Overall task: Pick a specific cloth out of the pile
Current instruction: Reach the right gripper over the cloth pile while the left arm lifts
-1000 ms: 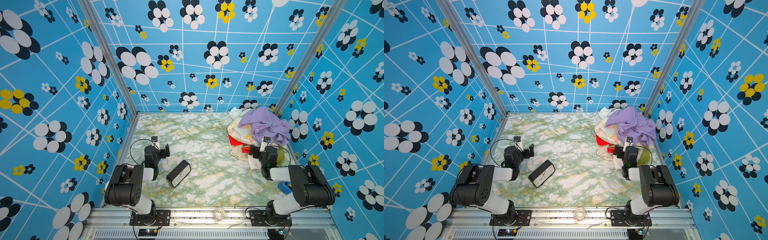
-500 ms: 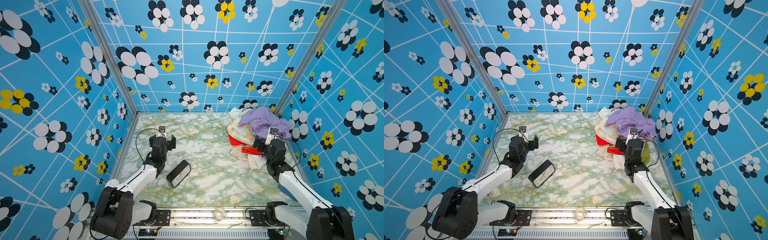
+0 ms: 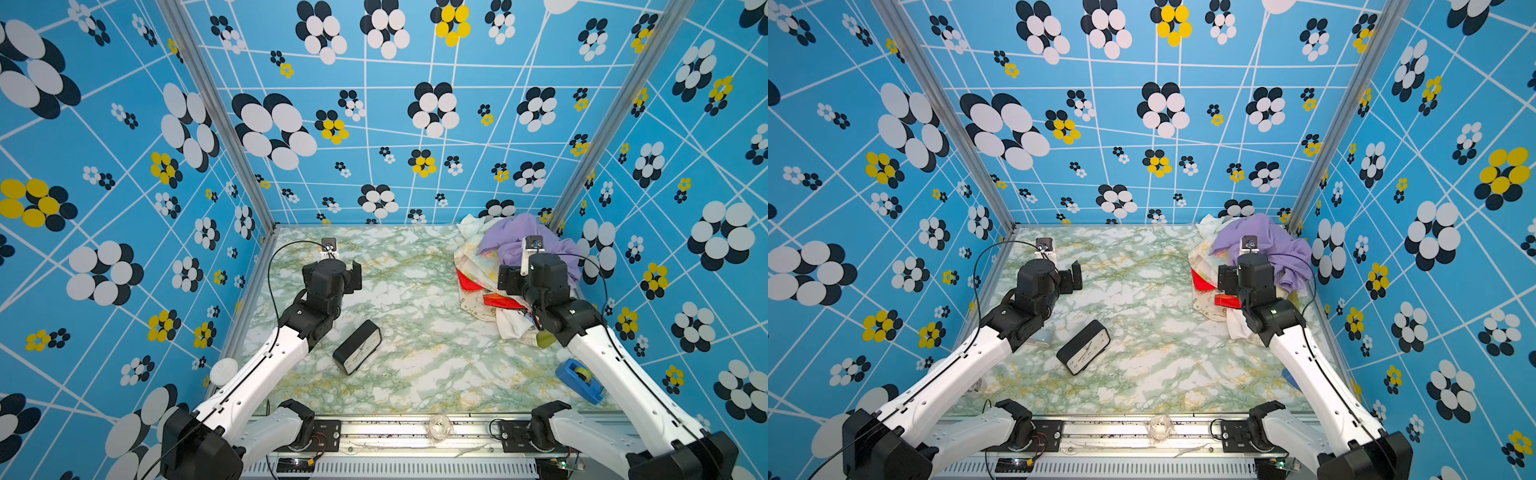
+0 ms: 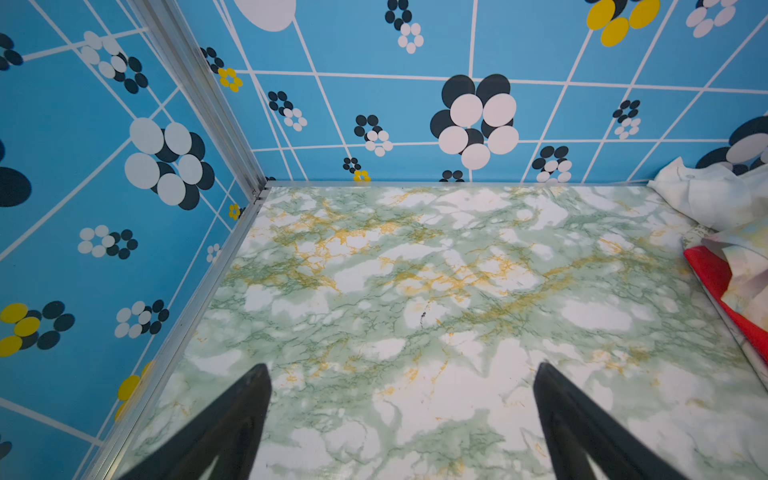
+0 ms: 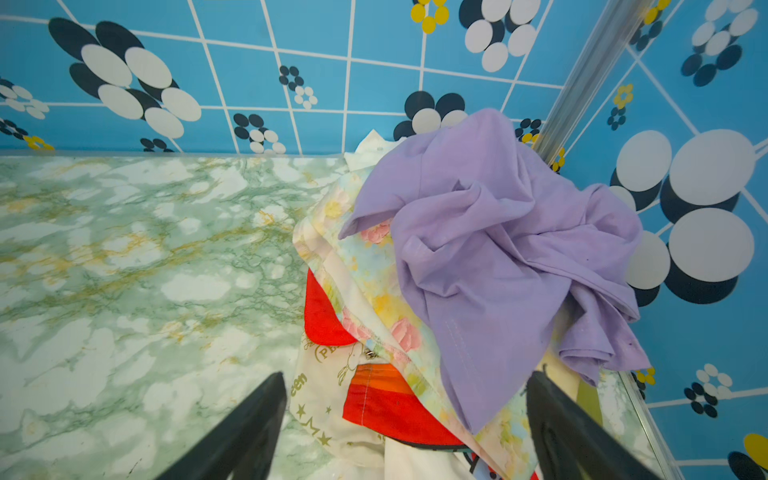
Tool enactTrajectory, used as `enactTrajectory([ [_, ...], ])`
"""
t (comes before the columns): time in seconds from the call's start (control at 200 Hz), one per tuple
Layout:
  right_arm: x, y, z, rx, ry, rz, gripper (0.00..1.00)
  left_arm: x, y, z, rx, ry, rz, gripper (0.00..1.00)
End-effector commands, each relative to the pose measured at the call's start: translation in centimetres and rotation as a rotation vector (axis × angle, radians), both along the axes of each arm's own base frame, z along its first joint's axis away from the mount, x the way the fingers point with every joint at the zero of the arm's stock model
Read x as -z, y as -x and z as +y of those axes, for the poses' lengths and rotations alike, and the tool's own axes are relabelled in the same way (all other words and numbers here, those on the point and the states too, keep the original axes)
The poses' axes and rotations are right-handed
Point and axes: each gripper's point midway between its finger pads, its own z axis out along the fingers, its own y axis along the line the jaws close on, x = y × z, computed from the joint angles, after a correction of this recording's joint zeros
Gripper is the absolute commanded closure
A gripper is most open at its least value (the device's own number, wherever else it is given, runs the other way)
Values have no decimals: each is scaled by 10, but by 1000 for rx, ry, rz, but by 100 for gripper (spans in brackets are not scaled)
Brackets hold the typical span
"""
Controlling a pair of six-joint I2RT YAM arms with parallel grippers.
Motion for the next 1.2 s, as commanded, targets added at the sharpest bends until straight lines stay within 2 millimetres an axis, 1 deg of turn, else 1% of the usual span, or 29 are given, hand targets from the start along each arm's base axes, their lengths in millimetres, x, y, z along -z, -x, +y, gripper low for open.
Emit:
enactTrajectory([
  [0.0,22,0,13,-17,86,189,12,4,15,-3,6,1,65,0],
  [0.095,28,-20,27,-32,135,252,15,4,20,-6,22,9,73,0],
  [0.15,32,-32,34,-38,152,287,18,4,22,-7,27,19,74,0],
  [0.235,45,-48,43,-44,177,355,22,6,26,-10,43,37,77,0],
  [0.3,55,-59,47,-34,196,395,23,6,27,-12,53,49,77,0],
  [0.345,61,-65,48,-24,209,415,26,6,28,-12,55,52,76,0],
  [0.375,70,-68,48,-18,223,439,27,7,28,-12,55,52,77,0],
  [0.4,63,-76,50,-10,219,421,28,7,28,-12,56,51,78,0],
  [0.435,68,-80,51,-4,229,430,30,7,28,-12,57,51,78,0],
  [0.525,81,-88,53,5,246,453,35,9,28,-12,59,50,83,0],
  [0.62,97,-93,55,8,264,488,36,10,27,-16,73,58,83,0],
  [0.81,123,-101,51,33,321,516,36,12,19,-36,141,114,96,0],
  [0.87,130,-104,51,37,326,524,40,12,17,-42,160,133,98,0],
  [0.95,136,-108,51,49,335,520,41,10,15,-54,207,165,97,0],
  [1.049,138,-116,46,73,370,500,41,8,15,-65,254,205,95,0],
  [1.194,138,-128,38,79,336,484,41,9,17,-66,261,213,96,0],
])
